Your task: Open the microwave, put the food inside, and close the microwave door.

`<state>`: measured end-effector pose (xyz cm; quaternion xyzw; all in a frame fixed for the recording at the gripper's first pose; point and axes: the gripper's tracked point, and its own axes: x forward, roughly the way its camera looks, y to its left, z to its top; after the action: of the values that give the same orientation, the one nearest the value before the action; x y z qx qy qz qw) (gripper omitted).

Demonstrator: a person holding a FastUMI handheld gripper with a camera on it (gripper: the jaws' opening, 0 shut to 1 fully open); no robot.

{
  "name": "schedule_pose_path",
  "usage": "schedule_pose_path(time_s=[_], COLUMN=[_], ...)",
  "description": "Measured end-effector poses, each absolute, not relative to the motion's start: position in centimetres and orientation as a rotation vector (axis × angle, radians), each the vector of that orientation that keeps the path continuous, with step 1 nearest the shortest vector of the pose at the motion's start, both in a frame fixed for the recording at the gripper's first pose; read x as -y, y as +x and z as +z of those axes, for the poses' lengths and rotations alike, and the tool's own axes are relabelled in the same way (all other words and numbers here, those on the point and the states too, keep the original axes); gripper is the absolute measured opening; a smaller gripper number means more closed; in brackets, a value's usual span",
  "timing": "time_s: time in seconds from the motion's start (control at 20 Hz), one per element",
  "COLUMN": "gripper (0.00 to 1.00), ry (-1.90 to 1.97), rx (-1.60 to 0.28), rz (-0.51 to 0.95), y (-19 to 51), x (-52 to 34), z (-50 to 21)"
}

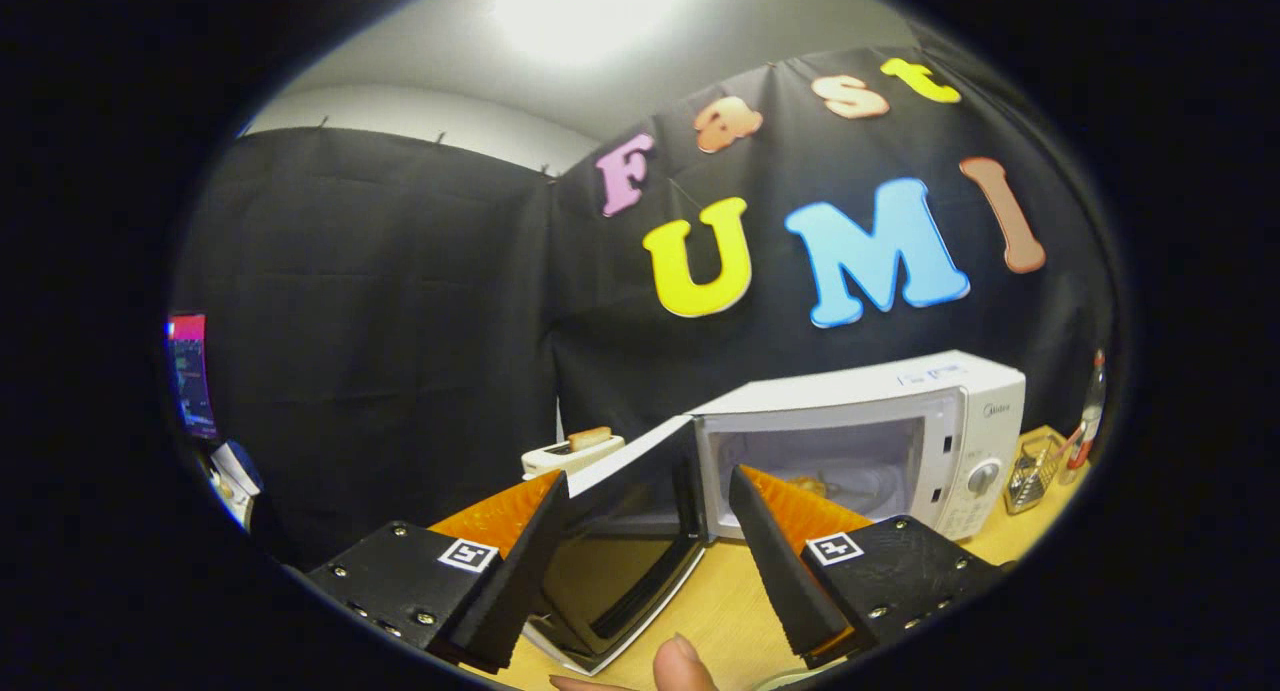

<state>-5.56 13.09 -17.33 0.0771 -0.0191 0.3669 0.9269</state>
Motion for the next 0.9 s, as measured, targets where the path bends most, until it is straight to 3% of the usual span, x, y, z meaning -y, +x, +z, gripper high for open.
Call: schedule_pose_path(time_s=[0.45,0.55,0.6,0.7,0.75,0.85,0.9], gripper=[0.96,0.85,0.74,0.32,0.16,0.11,0.02], ry=[0.015,-0.067,-0.093,-0.113,-0.110,-0.037,0.005], rx=[0.085,0.045,0.029,-0.026,-0.069,-0.200,-0.259], rz=[0.985,1.026,1.031,1.019,1.009,1.013,1.001], y=[-18.2,-19.4,-19.8,-19.6,-19.1,-18.0,-17.7], x=[-21.0,-23.8,-25.0,-26.7,-27.6,-29.5,-29.8], z=[-19.5,-22.7,-24.0,-26.4,-27.8,-30.8,-31.5])
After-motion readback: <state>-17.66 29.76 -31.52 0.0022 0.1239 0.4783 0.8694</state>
